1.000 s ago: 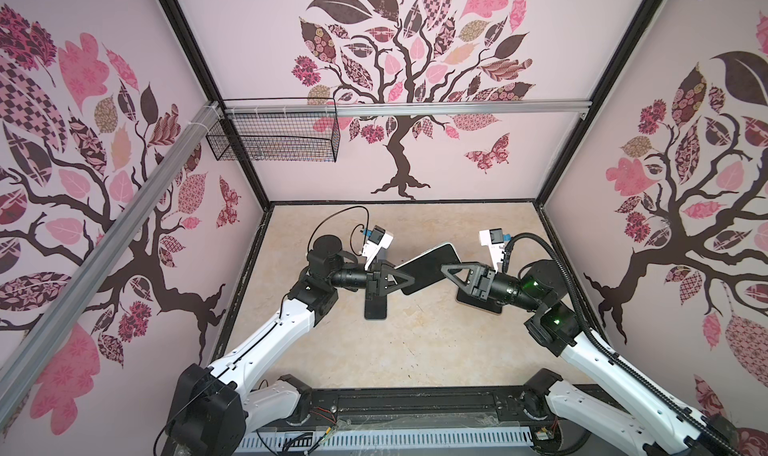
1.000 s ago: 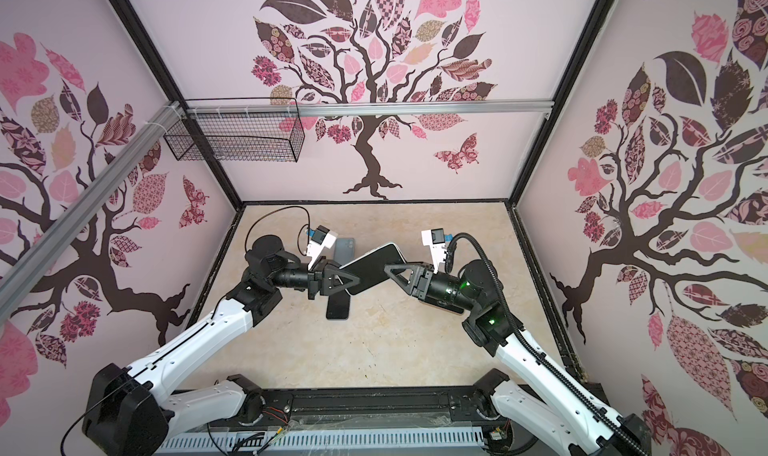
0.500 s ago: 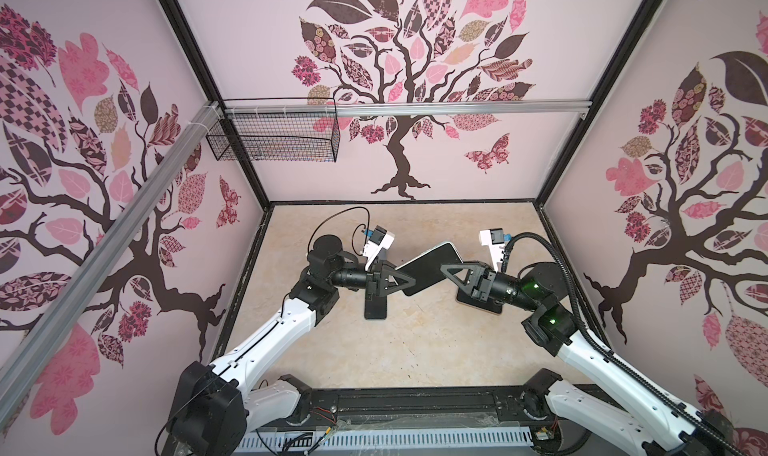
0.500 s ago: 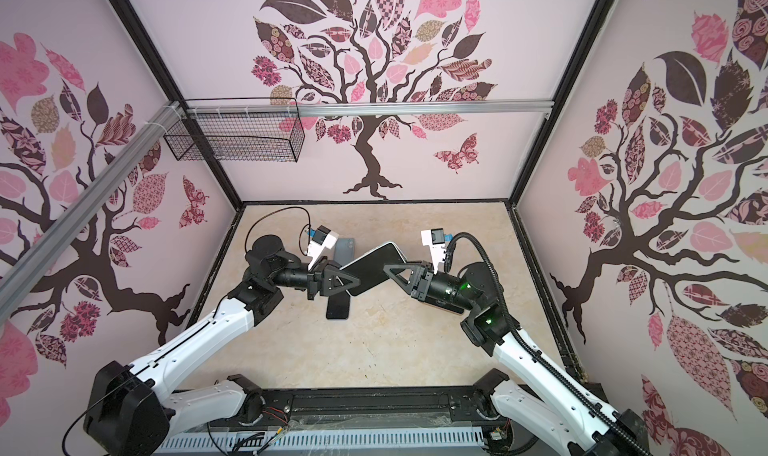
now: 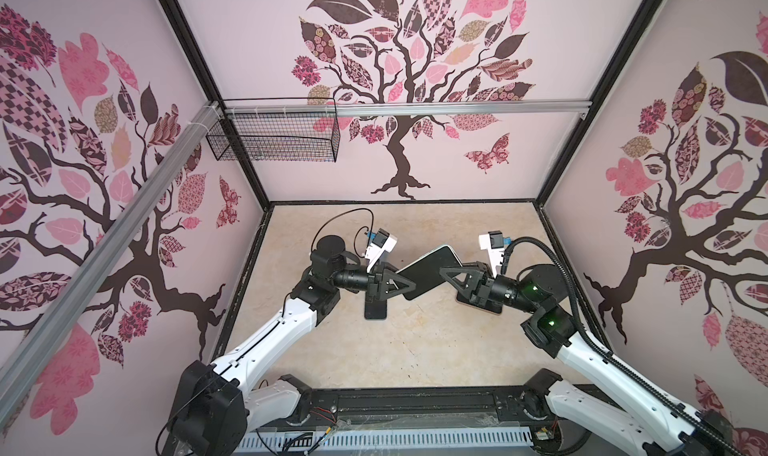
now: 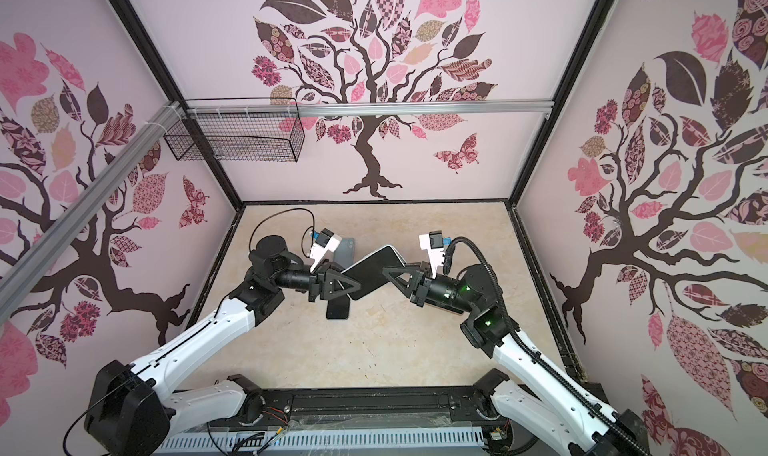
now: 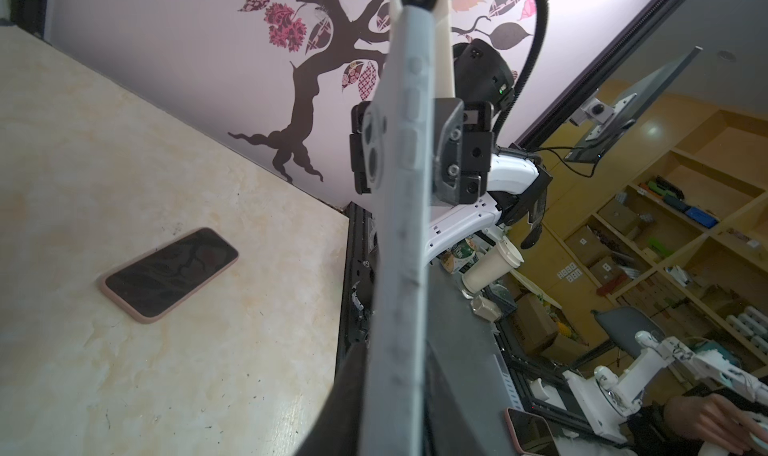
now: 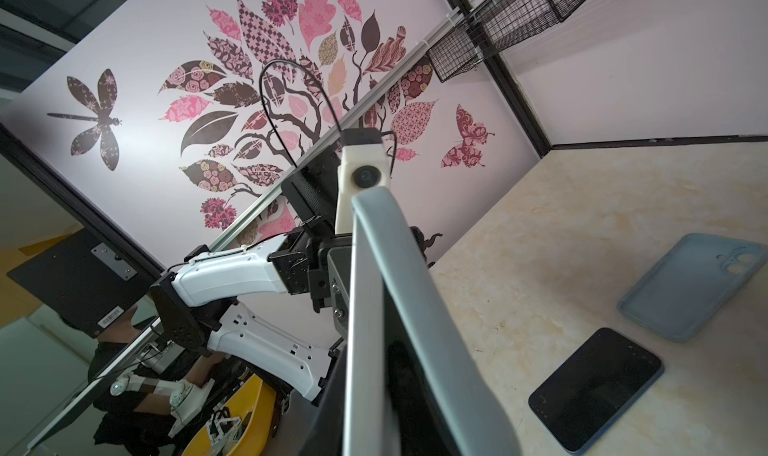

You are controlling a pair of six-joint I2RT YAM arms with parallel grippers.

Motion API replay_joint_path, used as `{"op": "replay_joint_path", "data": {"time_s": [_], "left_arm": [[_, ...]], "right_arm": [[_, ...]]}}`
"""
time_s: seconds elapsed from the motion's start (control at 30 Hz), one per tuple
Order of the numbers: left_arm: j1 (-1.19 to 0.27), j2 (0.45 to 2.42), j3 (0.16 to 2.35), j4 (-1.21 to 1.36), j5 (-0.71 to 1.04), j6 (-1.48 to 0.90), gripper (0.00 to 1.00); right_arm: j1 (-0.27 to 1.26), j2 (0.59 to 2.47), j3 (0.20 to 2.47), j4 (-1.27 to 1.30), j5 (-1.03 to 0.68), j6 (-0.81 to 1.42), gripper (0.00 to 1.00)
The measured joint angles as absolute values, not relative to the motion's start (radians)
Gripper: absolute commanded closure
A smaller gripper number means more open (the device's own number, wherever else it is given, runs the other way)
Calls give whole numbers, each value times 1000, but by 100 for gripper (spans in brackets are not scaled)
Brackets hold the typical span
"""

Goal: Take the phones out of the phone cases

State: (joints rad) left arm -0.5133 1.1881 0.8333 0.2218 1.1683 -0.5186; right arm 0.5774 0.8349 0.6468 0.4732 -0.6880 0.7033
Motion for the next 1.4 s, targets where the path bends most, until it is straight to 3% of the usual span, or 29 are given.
{"op": "replay_joint_path", "data": {"time_s": [0.1, 0.17, 0.47, 0.83, 1.4], "left_arm": [[-521, 1167, 835, 114, 1108, -474, 25], [-521, 1127, 838, 33, 1047, -431, 22], [-472, 960, 900, -193, 751, -284, 22], [-475, 1023, 1061, -362, 610, -125, 21], [-696, 1147, 1111, -417, 535, -88, 31]], "right_arm": [[588, 807, 651, 429, -696, 601, 100], [591, 781, 665, 372, -692, 508, 100], [596, 799, 808, 99, -621, 125, 100], [598, 827, 755, -28, -481, -445, 100], [740, 962, 744, -155, -406, -756, 100]]}}
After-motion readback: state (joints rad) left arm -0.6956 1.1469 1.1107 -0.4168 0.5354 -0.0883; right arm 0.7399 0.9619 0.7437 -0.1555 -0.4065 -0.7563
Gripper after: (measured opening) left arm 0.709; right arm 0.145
